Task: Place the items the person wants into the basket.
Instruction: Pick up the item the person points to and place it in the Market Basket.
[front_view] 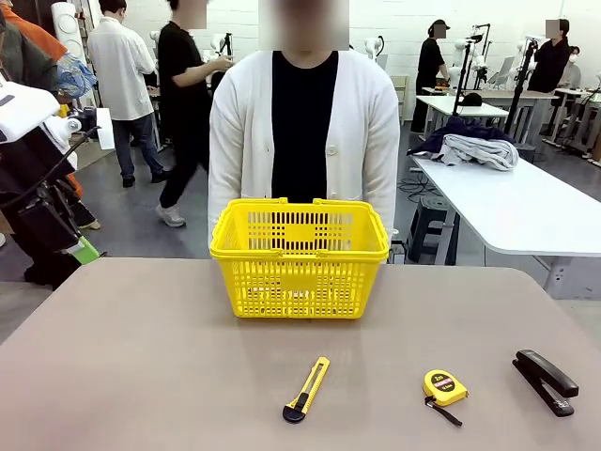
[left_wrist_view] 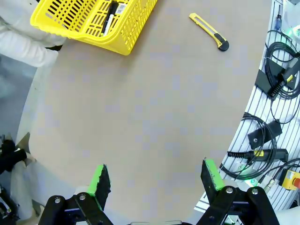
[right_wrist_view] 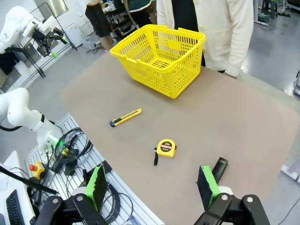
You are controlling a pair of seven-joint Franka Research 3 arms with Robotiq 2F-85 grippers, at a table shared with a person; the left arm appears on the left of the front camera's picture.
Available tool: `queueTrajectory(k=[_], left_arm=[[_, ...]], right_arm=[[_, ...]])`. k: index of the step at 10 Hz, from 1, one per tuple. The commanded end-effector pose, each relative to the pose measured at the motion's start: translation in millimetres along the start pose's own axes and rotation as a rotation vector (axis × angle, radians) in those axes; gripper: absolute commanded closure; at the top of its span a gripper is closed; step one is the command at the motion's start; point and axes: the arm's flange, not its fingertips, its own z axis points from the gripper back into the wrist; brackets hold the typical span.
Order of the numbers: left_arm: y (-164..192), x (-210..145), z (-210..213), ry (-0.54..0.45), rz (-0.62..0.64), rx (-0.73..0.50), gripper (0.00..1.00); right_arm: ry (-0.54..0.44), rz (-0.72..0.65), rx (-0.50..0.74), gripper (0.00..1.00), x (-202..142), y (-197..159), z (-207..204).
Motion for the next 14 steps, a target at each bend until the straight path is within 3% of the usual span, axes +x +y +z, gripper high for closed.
queueTrajectory(k=[1,2,4,6,9,11,14], left_arm=[[0,0,0,0.0,0.0,0.0,0.0],[15,-17,19,-0.108,-0.045,-0.074,0.0],[51,-82,75,-0.39,-0.104,-0.213,0.0],[68,-133,114,-0.507,-0.149,-0.214,0.0],[73,-190,115,-0.505,-0.134,-0.162,0.0],[72,-206,104,-0.484,-0.168,-0.146,0.0],[72,-232,90,-0.541,-0.179,-0.175,0.0]], right_arm=[[-0.015,0.012,0.02,0.0,1,0,-1],[-0.015,0.012,0.02,0.0,1,0,-1],[-0.015,0.012,0.02,0.0,1,0,-1],[-0.015,0.012,0.02,0.0,1,0,-1],[-0.015,0.012,0.02,0.0,1,0,-1],[-0.015,0.012,0.02,0.0,1,0,-1],[-0.015,0.012,0.02,0.0,1,0,-1]])
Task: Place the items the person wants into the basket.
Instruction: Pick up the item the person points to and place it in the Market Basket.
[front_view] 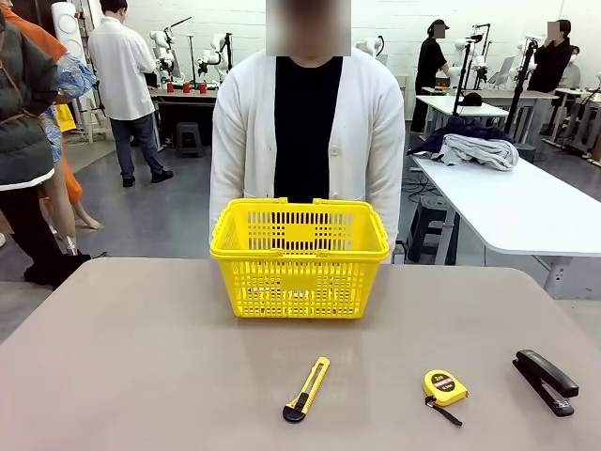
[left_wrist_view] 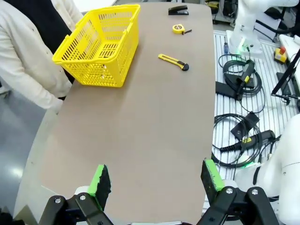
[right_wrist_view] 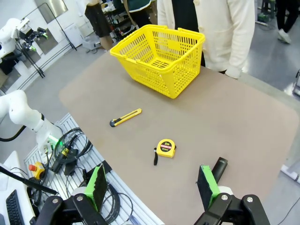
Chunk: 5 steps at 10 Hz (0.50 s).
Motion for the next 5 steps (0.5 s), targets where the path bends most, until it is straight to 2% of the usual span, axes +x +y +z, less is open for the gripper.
queueTrajectory(k=[1,3,5], left_arm=[[-0.8,-9.9,2.4,-0.057,-0.004,-0.009,0.0],[-2.9,-0.8,-7.2,-0.08,0.02,0.01,0.0],[-2.2,-8.4,0.6,-0.04,0.01,-0.003,0.0]], right_arm=[[-0.014,0.013,0.022,0.0,0.9,0.1,-2.0],[-0.014,0.013,0.022,0.0,0.9,0.1,-2.0],[-0.014,0.013,0.022,0.0,0.9,0.1,-2.0]])
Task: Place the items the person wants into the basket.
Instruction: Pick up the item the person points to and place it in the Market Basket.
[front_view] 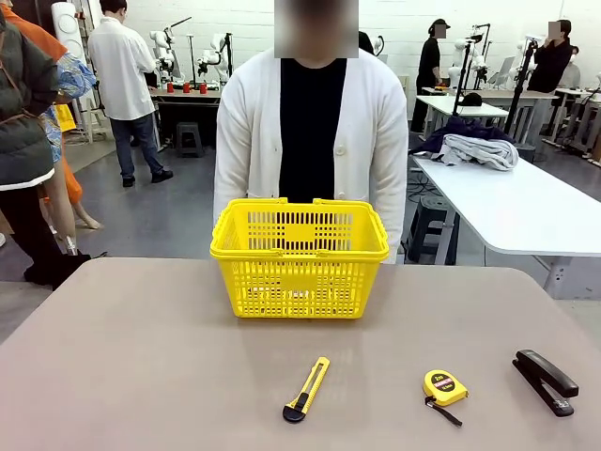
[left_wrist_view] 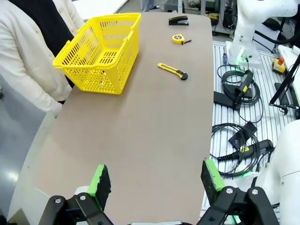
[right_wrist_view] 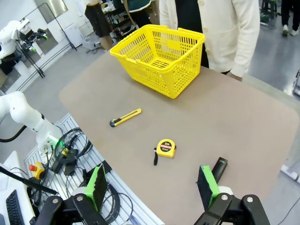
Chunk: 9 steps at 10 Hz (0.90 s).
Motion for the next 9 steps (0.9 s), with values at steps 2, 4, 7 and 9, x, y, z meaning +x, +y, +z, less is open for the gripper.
queueTrajectory(k=[2,4,7,9], left_arm=[[-0.4,-1.6,2.3,0.002,-0.024,-0.004,0.0],[-0.4,-1.6,2.3,0.002,-0.024,-0.004,0.0],[-0.4,-1.6,2.3,0.002,-0.024,-0.004,0.0],[-0.4,-1.6,2.3,0.002,-0.024,-0.004,0.0]], right_arm=[[-0.014,0.013,0.022,0.0,0.9,0.1,-2.0],[-0.014,0.013,0.022,0.0,0.9,0.1,-2.0],[-0.014,0.013,0.022,0.0,0.9,0.1,-2.0],[-0.014,0.013,0.022,0.0,0.9,0.1,-2.0]])
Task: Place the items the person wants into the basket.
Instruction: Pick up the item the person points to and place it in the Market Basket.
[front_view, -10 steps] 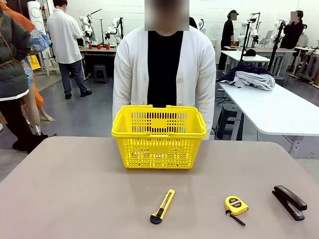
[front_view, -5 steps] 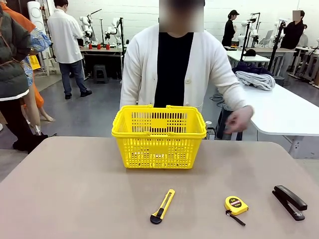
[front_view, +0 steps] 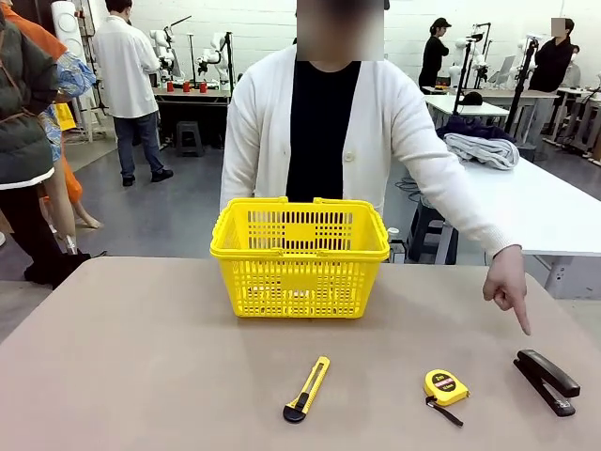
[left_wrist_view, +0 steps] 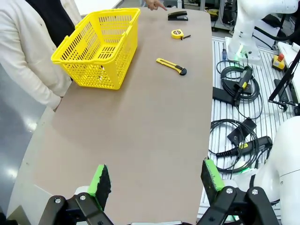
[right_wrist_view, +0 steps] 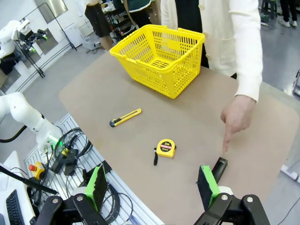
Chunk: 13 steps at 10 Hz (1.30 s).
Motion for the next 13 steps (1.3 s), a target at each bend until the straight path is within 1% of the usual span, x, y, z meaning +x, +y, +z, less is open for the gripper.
queueTrajectory(k=[1,3,4,5,7,8,9,10,11,12,13], left_arm=[[2,-1,2,-0.016,-0.025,0.0,0.0],[2,-1,2,-0.016,-0.025,0.0,0.0],[2,-1,2,-0.016,-0.025,0.0,0.0],[2,-1,2,-0.016,-0.025,0.0,0.0],[2,-1,2,-0.016,-0.025,0.0,0.0],[2,-1,2,-0.016,-0.025,0.0,0.0],[2,-1,2,-0.016,-0.025,0.0,0.0],[2,-1,2,-0.016,-0.025,0.0,0.0],[2,-1,2,-0.016,-0.025,0.0,0.0],[2,-1,2,-0.016,-0.025,0.0,0.0],[2,-1,2,-0.016,-0.025,0.0,0.0]], right_arm=[[-0.014,0.012,0.022,0.0,1,0,-2],[-0.014,0.012,0.022,0.0,1,0,-2],[0.0,0.0,0.0,0.0,0,0,0],[0.159,-0.134,-0.066,0.0,21,6,-14],[0.448,-0.275,-0.291,0.0,60,13,-41],[0.545,-0.32,-0.36,0.0,78,13,-60],[0.633,-0.342,-0.427,0.0,87,11,-80],[0.711,-0.374,-0.494,0.0,91,5,-99],[0.762,-0.396,-0.513,0.0,95,-4,-119],[0.784,-0.387,-0.513,0.0,90,-12,-136],[0.784,-0.386,-0.52,0.0,83,-25,-155]])
